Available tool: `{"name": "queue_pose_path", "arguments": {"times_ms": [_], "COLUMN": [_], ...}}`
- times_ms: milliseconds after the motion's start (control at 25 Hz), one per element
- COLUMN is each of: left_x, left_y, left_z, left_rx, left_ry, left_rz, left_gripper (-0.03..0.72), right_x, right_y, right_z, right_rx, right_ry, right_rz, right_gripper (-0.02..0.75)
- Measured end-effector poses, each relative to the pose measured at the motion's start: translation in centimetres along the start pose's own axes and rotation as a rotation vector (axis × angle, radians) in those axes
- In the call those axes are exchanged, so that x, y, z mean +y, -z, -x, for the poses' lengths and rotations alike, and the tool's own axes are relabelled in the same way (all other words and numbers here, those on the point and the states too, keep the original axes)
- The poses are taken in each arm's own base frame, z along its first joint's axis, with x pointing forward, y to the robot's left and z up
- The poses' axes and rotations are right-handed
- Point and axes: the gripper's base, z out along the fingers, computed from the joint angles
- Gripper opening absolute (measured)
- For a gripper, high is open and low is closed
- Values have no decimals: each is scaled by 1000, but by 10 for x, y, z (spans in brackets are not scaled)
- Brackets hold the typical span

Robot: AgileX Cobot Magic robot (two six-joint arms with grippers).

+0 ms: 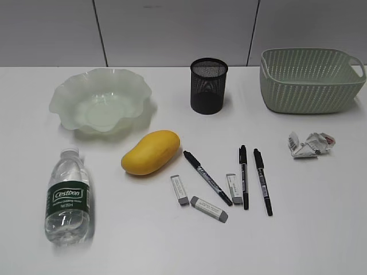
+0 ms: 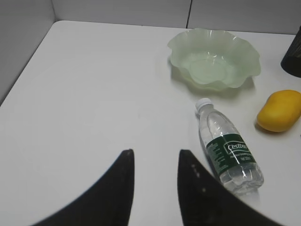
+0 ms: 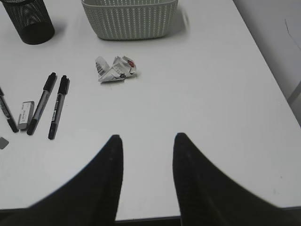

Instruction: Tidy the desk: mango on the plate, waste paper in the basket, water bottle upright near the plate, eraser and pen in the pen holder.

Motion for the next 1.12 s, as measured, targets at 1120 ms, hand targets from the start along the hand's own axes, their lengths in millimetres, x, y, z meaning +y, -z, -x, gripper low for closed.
{"name": "queue_pose_path", "arguments": {"times_ms": [1120], "left_x": [0], "left_y": [0], "left_z": [0], "left_rx": [0], "left_ry": [0], "left_rz": [0], "left_gripper": [237], "right_x": [0], "right_y": [0], "right_z": [0], "right_rx": [0], "right_ry": [0], "right_rz": [0], "right_gripper": [298]}}
